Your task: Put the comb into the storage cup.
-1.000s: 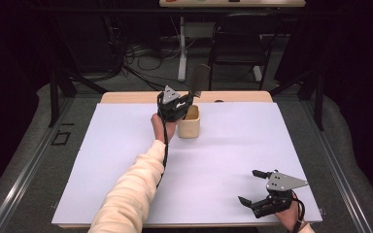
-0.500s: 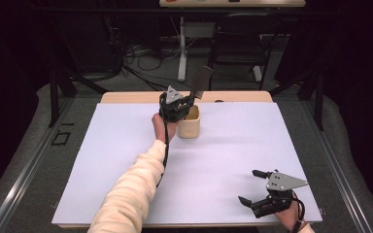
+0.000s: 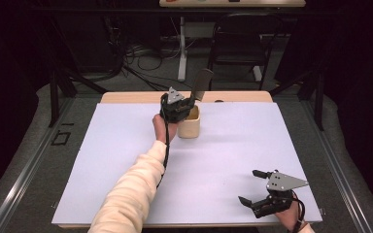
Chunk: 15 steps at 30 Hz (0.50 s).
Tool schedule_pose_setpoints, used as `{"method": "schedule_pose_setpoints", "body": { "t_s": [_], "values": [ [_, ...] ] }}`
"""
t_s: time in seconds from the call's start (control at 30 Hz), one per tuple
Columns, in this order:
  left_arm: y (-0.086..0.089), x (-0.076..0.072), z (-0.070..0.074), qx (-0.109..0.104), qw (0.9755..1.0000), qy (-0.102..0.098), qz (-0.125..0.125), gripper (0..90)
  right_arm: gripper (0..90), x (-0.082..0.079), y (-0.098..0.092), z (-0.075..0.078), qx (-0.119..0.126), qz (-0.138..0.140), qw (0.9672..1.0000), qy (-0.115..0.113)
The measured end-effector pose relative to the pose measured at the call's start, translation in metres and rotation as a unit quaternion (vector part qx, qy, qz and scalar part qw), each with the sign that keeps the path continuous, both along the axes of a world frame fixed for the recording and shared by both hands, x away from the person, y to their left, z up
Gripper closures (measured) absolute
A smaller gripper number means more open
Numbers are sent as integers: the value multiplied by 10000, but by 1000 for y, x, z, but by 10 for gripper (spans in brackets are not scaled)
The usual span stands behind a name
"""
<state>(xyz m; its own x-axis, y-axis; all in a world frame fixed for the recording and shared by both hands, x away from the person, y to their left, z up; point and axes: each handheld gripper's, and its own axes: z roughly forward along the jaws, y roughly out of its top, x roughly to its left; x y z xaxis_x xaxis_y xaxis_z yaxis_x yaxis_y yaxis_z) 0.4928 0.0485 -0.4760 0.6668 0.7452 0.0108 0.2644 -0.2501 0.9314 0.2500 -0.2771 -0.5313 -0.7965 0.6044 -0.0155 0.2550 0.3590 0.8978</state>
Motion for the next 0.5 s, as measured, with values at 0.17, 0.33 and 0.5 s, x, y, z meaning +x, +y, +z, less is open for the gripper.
{"method": "schedule_pose_setpoints", "body": {
  "t_s": [0.17, 0.33, 0.5],
  "values": [
    [-2, 0, -2, 118, 9999, 65, 9, 722, 1, 0, 0, 0, -9, 9, 10000, 2],
    [-3, 0, -5, 214, 9997, 141, -60, 721, 1, 0, 0, 0, -17, 14, 10000, 0],
    [-3, 1, -8, 275, 9994, 198, -72, 722, 1, 0, 1, 0, -5, 13, 10000, 3]
  ]
}}
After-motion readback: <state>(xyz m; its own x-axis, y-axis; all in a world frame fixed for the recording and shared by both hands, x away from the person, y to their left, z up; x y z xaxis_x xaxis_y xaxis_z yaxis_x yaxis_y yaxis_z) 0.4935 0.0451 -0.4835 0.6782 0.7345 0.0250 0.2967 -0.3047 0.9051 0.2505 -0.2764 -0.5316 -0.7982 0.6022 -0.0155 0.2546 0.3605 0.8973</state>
